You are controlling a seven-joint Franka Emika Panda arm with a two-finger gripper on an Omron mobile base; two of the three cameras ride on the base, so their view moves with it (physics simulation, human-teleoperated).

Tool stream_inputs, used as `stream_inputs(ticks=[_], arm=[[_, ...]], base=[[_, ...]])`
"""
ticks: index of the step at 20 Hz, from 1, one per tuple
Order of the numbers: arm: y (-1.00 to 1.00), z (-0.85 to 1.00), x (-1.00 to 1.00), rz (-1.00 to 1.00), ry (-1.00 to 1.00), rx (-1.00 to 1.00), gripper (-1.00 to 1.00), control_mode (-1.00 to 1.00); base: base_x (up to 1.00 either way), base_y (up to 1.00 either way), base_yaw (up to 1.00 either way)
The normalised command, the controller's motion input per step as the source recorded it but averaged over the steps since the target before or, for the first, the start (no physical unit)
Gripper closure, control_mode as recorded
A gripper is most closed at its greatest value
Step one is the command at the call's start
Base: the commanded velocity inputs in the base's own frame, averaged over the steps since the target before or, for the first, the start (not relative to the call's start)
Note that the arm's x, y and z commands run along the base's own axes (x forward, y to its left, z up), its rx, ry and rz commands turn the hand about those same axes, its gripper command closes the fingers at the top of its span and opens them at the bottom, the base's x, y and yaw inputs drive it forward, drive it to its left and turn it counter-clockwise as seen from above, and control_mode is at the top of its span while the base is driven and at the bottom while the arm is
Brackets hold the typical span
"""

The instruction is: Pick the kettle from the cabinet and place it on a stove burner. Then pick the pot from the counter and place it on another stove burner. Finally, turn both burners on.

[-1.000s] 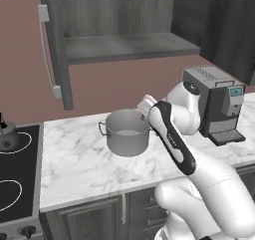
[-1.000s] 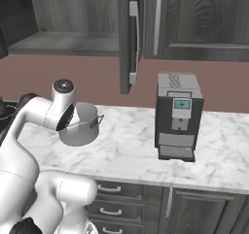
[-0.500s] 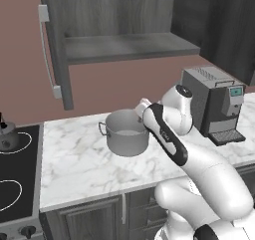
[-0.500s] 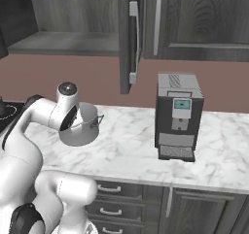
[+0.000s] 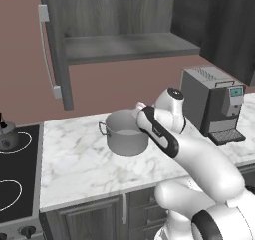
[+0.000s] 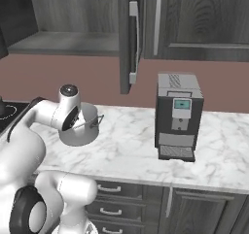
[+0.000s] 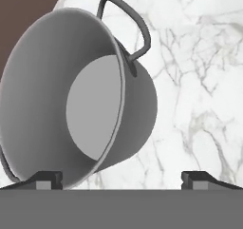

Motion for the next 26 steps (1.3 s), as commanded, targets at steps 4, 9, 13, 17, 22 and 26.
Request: stream_inputs(ticks=[4,9,13,17,22,26], arm=[[0.0,-0.17,0.25,0.0,0.02,-0.05,-1.0,-1.0],[0.0,-0.21,0.22,0.0,0.02,-0.05,-1.0,-1.0],[0.0,-0.2,0.19,0.0,0.04,-0.04,-1.0,-1.0],[0.01,-0.14,0.09,0.0,0.02,-0.02,-1.0,-1.0],[0.02,-0.12,0.14,0.0,0.0,0.0,-1.0,-1.0],[0.11,-0.18,0.22,0.0,0.0,-0.02,-1.0,-1.0]], base=[[0.0,0.0,0.0],[0.0,0.0,0.0],[0.0,0.0,0.0],[0.0,0.0,0.0],[0.0,0.0,0.0],[0.0,0.0,0.0]])
